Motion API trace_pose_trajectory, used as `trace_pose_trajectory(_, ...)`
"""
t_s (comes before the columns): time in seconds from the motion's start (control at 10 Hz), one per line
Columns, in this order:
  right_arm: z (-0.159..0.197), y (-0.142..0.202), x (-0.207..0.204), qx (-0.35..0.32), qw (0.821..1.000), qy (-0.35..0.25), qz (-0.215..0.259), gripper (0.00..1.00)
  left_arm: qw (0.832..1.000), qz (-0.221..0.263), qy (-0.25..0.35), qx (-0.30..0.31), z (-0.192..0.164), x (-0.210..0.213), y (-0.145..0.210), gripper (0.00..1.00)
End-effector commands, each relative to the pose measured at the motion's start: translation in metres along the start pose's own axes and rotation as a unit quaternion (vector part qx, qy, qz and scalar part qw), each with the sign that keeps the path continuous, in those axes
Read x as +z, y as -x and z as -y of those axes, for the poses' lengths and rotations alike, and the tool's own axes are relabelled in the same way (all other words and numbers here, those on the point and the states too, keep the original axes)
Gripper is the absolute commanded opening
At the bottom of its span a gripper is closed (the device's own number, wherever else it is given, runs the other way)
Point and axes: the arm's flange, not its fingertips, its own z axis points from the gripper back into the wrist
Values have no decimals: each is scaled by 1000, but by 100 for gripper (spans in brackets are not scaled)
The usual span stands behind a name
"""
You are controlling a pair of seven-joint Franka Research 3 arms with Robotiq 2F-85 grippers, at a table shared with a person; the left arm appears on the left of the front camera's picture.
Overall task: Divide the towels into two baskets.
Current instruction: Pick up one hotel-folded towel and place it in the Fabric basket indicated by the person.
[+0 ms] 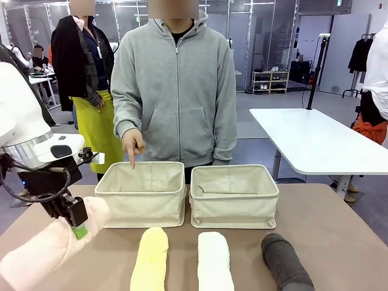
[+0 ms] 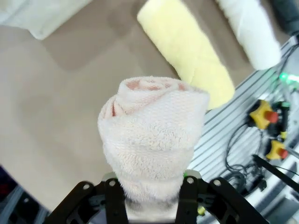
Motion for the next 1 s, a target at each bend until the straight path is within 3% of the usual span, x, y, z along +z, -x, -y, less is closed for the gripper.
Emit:
trace_pose_trajectory(0.0, -3, 1, 1, 2, 1000, -5, 6, 100, 993, -4, -62, -100, 12, 27, -52, 40)
trace_pose_trajectory(0.2, -3, 1, 1, 2, 1000, -5, 6, 100, 967, -30, -132, -216, 9, 50, -127, 40)
trace_pose_trajectory(0.4, -3, 1, 1, 2, 1000, -5, 6, 100, 921, -68, -170, -344, 5, 44, -191, 40)
trace_pose_trajectory(0.6, -3, 1, 1, 2, 1000, -5, 6, 100, 889, -69, -151, -427, -6, 21, -243, 40)
trace_pose_trajectory(0.9, -3, 1, 1, 2, 1000, -5, 6, 100, 868, -87, -116, -475, -37, -16, -298, 40)
